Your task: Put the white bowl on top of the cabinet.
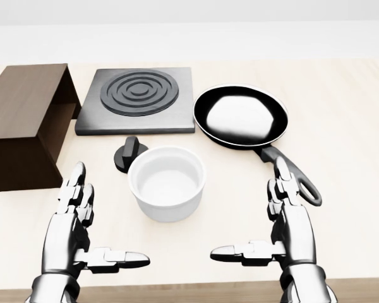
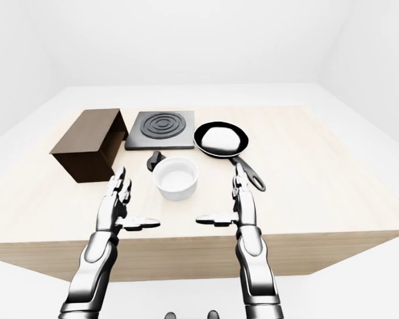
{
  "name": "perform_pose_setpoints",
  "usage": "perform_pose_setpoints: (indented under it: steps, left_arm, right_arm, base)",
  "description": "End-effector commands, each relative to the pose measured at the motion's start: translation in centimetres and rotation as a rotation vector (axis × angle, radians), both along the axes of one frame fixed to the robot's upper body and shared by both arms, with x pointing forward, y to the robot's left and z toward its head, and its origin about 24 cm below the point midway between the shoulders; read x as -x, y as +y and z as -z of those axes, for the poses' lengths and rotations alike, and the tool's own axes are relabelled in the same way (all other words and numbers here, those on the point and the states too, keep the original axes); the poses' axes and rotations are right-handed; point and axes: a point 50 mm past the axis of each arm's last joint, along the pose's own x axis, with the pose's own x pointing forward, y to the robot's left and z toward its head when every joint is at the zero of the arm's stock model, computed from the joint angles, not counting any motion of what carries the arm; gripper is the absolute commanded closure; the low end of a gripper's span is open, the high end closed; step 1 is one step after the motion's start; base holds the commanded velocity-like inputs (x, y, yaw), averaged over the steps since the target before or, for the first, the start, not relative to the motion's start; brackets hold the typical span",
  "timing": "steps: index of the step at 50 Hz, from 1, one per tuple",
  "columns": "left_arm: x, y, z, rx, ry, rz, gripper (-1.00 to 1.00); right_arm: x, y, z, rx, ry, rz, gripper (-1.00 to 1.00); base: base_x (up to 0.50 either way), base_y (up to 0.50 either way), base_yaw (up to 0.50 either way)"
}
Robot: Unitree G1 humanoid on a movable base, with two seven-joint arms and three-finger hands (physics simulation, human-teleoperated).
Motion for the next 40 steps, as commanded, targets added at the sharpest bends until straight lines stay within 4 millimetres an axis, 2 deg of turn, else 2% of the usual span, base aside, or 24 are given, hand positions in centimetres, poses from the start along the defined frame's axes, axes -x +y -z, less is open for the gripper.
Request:
perform_pose_setpoints:
  steps: [1, 17, 40]
  left_arm:
    - [0.07, 0.67, -0.08, 0.003, 0.004, 0.01, -1.0]
    - [0.07, 0.47, 0.11, -0.003, 0.01, 0.017, -1.0]
    - [0.13, 0.25, 0.37, -0.008, 0.012, 0.03, -1.0]
  right_arm:
    - [0.09, -0.89, -0.74, -0.015, -0.014, 0.062, -1.0]
    - [0.23, -0.79, -0.67, 0.001, -0.026, 0.007, -1.0]
    - [0.12, -0.81, -0.49, -0.007, -0.027, 0.002, -1.0]
  base:
    - [0.0, 0.0, 0.0]
    - [0.0, 0.0, 0.0]
    - [0.21, 0.0, 0.0]
